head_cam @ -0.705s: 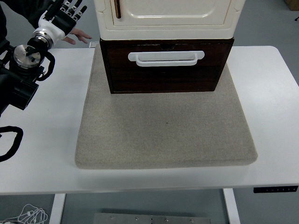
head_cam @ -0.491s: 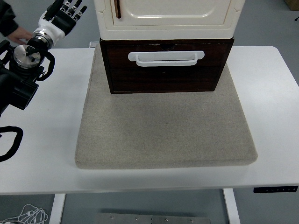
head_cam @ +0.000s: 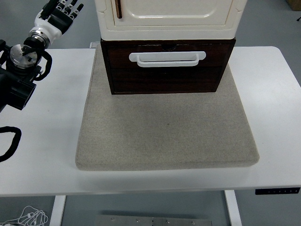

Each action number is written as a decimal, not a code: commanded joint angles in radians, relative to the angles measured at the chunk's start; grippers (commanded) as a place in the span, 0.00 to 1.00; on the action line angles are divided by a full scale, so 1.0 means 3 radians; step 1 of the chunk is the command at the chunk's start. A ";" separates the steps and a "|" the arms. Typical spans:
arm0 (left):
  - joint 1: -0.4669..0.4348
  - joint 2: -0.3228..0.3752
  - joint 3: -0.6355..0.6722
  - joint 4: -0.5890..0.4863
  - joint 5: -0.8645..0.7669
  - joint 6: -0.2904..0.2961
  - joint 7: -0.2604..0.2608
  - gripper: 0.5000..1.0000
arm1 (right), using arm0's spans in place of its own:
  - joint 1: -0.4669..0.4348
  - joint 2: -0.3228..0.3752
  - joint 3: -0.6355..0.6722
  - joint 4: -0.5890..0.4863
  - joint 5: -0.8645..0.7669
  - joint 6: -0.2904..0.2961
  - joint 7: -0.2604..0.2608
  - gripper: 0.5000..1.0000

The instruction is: Open the drawer under the combination cabinet

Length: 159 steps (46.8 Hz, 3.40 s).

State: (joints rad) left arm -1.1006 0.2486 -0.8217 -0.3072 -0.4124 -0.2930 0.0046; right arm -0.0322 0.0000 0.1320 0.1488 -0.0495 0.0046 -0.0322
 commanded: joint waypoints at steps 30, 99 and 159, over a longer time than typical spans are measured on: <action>-0.0902 0.0567 0.0080 -0.0029 0.0270 0.0036 -0.0153 1.00 | 0.0000 0.0000 0.0005 0.0000 -0.0004 0.0000 0.0000 0.85; -0.2319 0.1119 0.2437 -0.4002 0.1748 0.0966 0.0501 1.00 | 0.0000 0.0000 0.0000 0.0000 -0.0004 0.0000 0.0000 0.85; -0.2191 0.0710 0.3271 -0.3598 0.2096 0.0869 0.1406 1.00 | 0.0000 0.0000 0.0000 0.0000 0.0001 0.0000 0.0000 0.85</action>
State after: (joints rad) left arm -1.7609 0.4716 0.1593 -1.3987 0.2145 -0.0323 0.4266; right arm -0.0324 0.0000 0.1323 0.1488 -0.0495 0.0046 -0.0323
